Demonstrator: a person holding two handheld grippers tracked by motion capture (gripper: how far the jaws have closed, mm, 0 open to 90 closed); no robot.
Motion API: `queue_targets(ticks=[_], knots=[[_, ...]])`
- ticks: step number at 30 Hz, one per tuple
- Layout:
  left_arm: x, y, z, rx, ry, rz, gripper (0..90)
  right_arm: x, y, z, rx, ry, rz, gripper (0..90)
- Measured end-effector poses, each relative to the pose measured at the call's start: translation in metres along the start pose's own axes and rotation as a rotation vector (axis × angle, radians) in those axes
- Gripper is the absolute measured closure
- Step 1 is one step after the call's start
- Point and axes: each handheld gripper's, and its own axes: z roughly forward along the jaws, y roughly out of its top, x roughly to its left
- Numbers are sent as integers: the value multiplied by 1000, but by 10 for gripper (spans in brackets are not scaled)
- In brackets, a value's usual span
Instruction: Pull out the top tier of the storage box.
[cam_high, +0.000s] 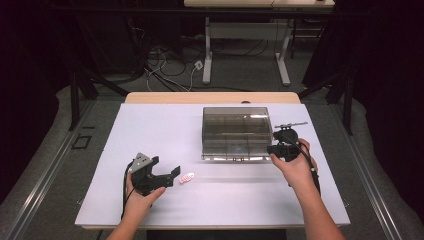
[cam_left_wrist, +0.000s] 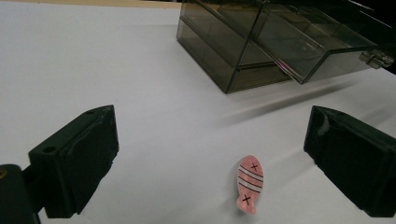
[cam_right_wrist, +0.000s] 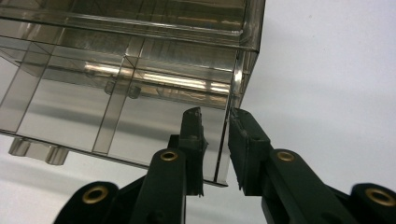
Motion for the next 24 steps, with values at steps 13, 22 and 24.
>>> queue_targets(ticks=[13, 22, 24], knots=[[0, 0, -1, -1, 4, -4, 34, 2, 2, -8, -70, 18, -60, 604], [-2, 0, 0, 4, 8, 2, 35, 1, 2, -9, -111, 44, -96, 525], [-2, 0, 0, 9, 7, 7, 35, 0, 2, -9, -131, 46, -108, 506]])
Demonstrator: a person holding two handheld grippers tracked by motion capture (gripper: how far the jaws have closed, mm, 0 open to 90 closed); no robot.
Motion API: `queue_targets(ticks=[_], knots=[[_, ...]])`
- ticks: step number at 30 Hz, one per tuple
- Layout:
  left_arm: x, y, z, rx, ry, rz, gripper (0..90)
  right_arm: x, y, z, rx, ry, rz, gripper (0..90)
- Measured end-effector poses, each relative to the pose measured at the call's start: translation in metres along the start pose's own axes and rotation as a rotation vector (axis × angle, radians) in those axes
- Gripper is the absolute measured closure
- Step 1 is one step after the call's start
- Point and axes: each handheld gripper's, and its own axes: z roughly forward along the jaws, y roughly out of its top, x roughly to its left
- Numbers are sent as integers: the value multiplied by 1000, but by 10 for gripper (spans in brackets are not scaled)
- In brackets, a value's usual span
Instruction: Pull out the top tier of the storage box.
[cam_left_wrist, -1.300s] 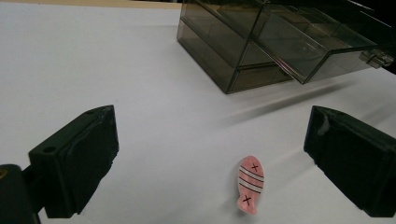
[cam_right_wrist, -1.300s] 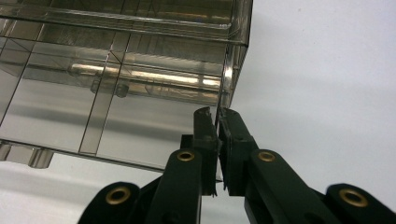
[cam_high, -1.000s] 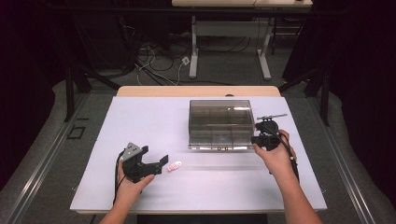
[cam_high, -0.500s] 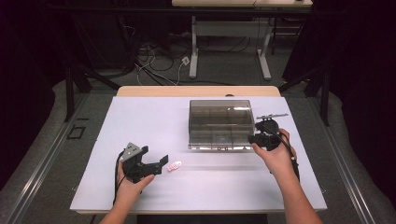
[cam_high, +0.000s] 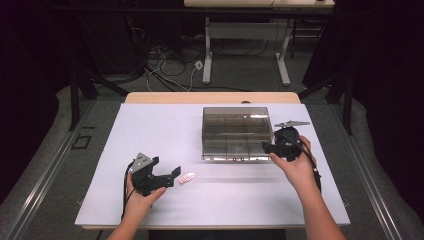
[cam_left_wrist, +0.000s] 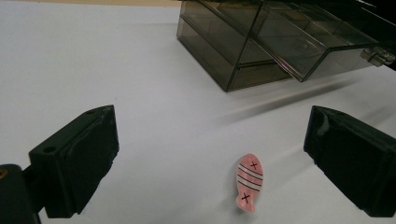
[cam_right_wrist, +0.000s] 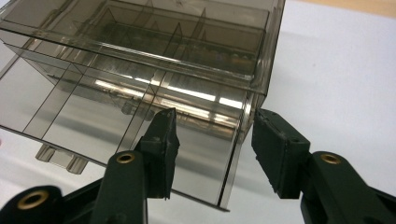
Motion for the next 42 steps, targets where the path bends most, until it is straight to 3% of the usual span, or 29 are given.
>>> queue_targets(ticks=[10, 24, 28, 32, 33, 42], knots=[[-1, 1, 1, 4, -6, -4, 39, -4, 0, -1, -71, 41, -83, 491], [-4, 1, 5, 21, -24, 8, 64, -18, -1, -4, -119, 41, -105, 473], [-7, 2, 8, 27, -31, 23, 95, -25, -1, -5, -148, 31, -142, 454], [-9, 2, 10, 40, -30, 46, 144, -29, -1, -6, -164, 35, -125, 448], [-9, 2, 10, 43, -30, 41, 155, -32, -2, -5, -157, 46, -86, 436], [-11, 3, 11, 62, -27, 50, 178, -42, -3, -6, -191, 31, -104, 370]])
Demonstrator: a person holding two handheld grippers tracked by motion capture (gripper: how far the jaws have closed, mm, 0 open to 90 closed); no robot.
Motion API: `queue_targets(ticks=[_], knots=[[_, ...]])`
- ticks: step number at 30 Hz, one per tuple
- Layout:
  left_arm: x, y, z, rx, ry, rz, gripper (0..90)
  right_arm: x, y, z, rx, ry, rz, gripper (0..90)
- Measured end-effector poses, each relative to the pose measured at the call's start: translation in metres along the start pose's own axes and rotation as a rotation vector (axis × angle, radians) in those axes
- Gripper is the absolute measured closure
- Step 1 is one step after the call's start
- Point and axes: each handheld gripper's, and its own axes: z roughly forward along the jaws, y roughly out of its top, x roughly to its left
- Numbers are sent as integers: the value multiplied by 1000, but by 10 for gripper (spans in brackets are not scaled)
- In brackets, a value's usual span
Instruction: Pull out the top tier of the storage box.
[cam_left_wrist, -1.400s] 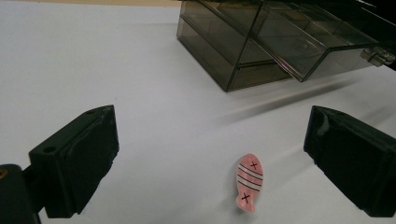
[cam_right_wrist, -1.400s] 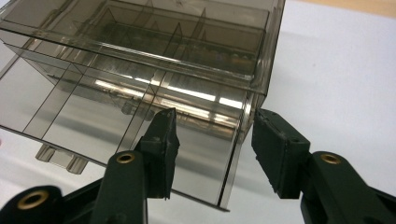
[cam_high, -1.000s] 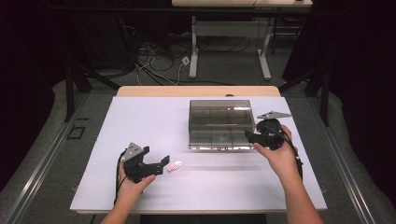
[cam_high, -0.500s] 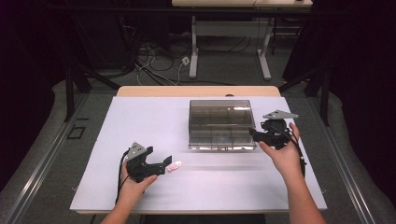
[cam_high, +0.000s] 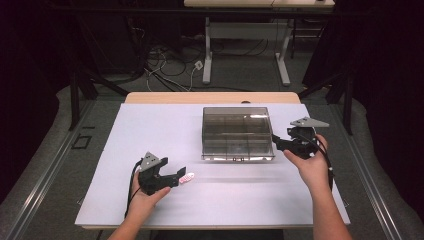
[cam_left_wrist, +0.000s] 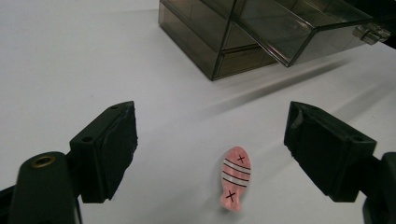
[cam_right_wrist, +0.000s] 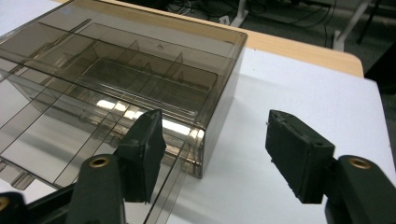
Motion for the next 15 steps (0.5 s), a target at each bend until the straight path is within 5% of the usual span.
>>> queue_targets(ticks=[3, 10, 15], knots=[[-1, 0, 0, 10, -4, -4, 186, -3, -1, -1, -13, 10, 33, 343], [-1, 0, -1, 31, 4, -11, 199, -6, -2, -2, -59, -16, -24, 253], [-2, -1, -1, 46, 2, -13, 234, -8, -3, -2, -66, 15, -18, 189]])
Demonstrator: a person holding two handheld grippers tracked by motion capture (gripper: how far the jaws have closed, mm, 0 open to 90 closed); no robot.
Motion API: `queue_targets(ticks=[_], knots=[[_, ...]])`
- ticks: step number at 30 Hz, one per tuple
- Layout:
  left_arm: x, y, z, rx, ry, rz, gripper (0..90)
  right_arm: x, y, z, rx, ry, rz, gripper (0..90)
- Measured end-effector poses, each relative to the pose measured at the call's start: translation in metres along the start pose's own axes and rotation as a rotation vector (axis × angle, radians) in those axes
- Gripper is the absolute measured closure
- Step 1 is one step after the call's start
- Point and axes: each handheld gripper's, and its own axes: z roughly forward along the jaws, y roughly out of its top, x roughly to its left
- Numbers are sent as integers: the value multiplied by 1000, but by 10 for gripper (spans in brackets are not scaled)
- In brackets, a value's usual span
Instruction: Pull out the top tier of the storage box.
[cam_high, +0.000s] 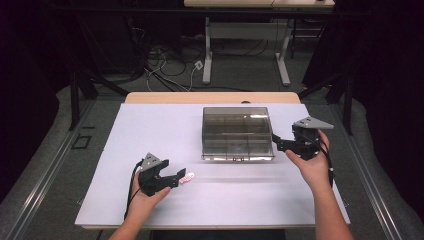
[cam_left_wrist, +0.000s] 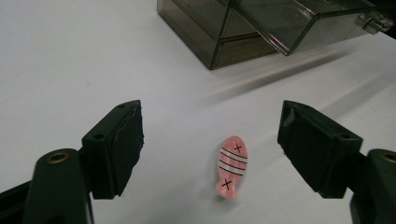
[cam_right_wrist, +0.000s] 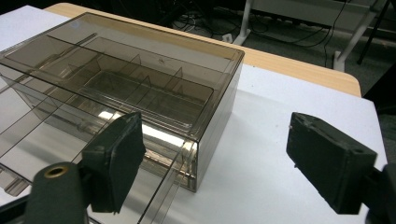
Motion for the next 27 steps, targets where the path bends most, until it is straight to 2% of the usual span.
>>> queue_targets(ticks=[5, 7, 9, 11, 14, 19, 22, 24, 27], knots=[[0, -1, 1, 8, -5, 12, 278, -4, -2, 1, 3, 27, 45, 165], [-1, -2, 2, 9, -20, 3, 309, -7, -3, 1, -4, 18, 47, 149], [-2, -2, 3, 15, -14, 18, 309, -7, -3, 0, 0, 20, 62, 147], [-3, -2, 5, 18, -21, 21, 309, -10, -4, -1, 7, 30, 66, 113], [-3, -2, 6, 39, -15, 23, 317, -12, -4, 0, 4, 35, 81, 111], [-2, -3, 9, 64, -31, 0, 352, -15, -5, -2, 6, 51, 66, 45], [-3, -4, 11, 86, -54, -27, 408, -13, -5, -3, 11, 46, 77, 41], [-4, -5, 13, 101, -63, -39, 409, -13, -5, -3, 6, 42, 74, 41], [-4, -5, 14, 119, -68, -48, 455, -13, -5, -4, 7, 35, 60, 41]])
